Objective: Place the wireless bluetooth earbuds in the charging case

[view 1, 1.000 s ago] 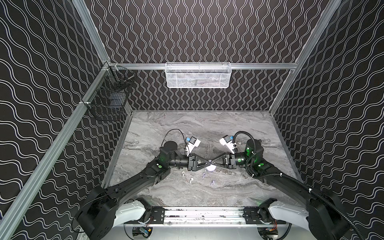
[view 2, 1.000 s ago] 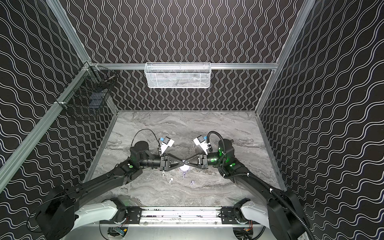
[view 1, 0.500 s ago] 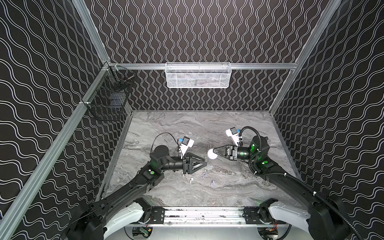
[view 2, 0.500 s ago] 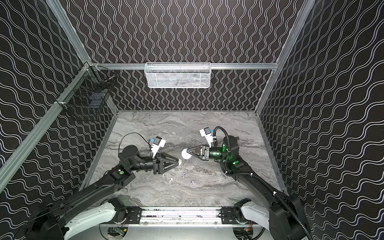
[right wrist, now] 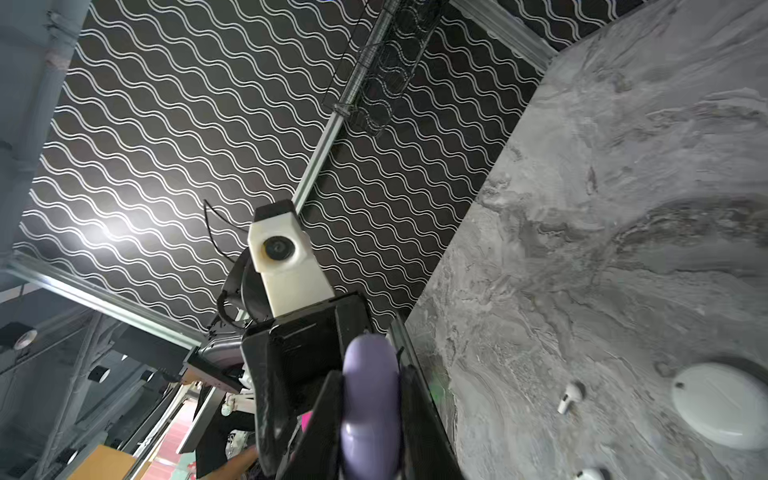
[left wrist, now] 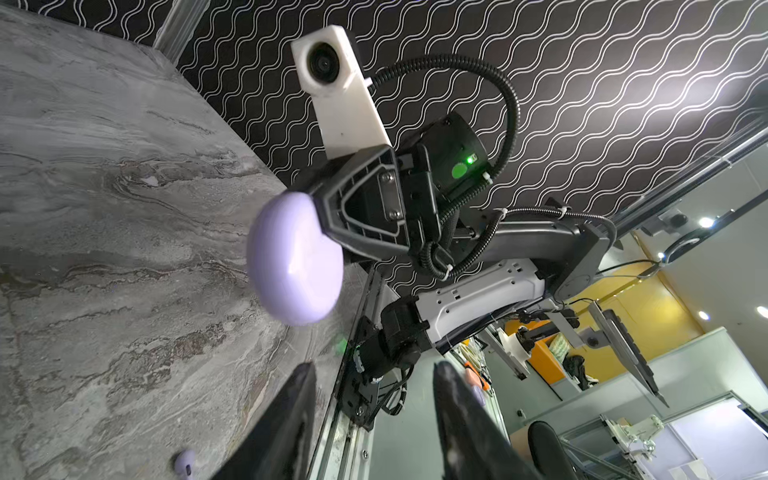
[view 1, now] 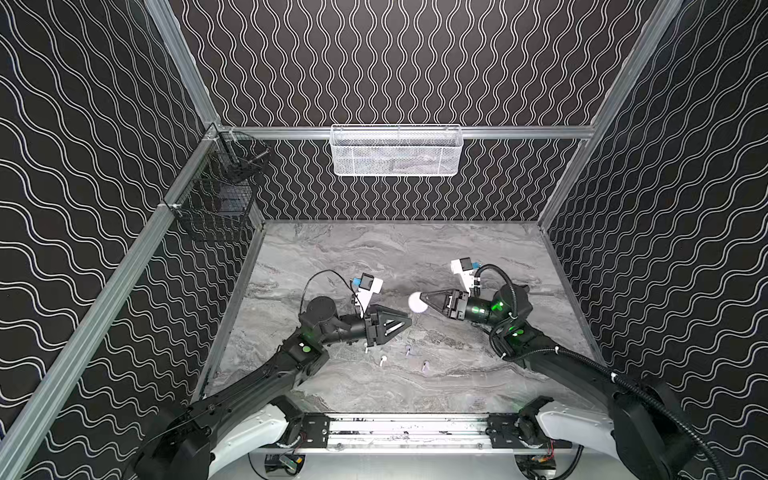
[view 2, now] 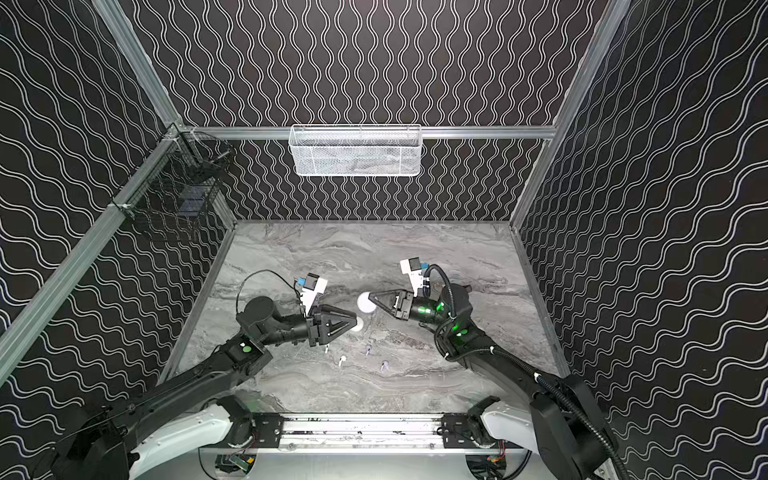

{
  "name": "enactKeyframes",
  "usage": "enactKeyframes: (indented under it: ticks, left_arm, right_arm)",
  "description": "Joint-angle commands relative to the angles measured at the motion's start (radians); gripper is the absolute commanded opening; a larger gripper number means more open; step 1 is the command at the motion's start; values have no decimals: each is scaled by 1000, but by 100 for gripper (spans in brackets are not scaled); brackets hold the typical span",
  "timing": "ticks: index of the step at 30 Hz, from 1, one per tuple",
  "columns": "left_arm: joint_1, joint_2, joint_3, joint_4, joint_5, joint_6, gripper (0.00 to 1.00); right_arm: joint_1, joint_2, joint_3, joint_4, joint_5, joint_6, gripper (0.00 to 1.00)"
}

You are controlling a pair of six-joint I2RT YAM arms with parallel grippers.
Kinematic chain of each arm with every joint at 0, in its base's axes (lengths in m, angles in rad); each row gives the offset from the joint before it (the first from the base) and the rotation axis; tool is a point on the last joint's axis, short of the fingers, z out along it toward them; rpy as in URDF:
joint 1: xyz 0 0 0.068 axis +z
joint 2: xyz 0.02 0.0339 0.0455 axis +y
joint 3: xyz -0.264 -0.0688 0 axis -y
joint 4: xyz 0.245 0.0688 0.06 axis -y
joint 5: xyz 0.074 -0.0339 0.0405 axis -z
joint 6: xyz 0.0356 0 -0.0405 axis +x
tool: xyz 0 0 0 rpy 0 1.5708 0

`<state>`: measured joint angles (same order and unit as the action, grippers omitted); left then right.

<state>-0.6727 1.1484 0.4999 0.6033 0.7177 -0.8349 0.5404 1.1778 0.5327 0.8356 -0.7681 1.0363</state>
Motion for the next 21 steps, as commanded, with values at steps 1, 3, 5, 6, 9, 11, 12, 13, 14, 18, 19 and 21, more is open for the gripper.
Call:
enactKeyframes:
  ticks: [1,3,5,6,9,11,12,13,14,18,19,21]
  left_arm:
    - [-1,1,2,75,-16,-14,49]
    - [-1,-3,-4,84,-17,-17,49]
    - [-1,-13,-9,79,-25,-16,49]
    - [-1,-18,-15,79,-30,-18,49]
    - [-1,-26,-21,79,-38,-17,49]
    - [-1,-27,-23,80,-40,-14,48]
    - [-1,-27,-23,77,-40,-11,49]
    - [-1,-27,-23,74,-38,-7,48]
    - [-1,-28,-25,72,-37,-4,48]
    - [0,-38,-30,55,-46,10,48]
    - [0,-39,-31,52,-49,12,48]
    - [0,-42,-30,39,-58,19,47]
  right_arm:
    - [28,9,16,83,48,2,16]
    - [36,18,17,89,53,3,16]
    - [36,31,13,121,49,21,16]
    - [38,37,11,143,46,33,16]
    - [46,56,6,208,43,61,16]
    - [55,69,1,242,46,77,16]
    - [58,79,-4,264,49,89,16]
    - [61,90,-9,294,49,104,16]
    - [64,104,-13,332,44,123,16]
    - [67,126,-25,406,39,163,16]
    - [69,123,-26,404,42,162,16]
    - [72,116,-29,402,43,159,16]
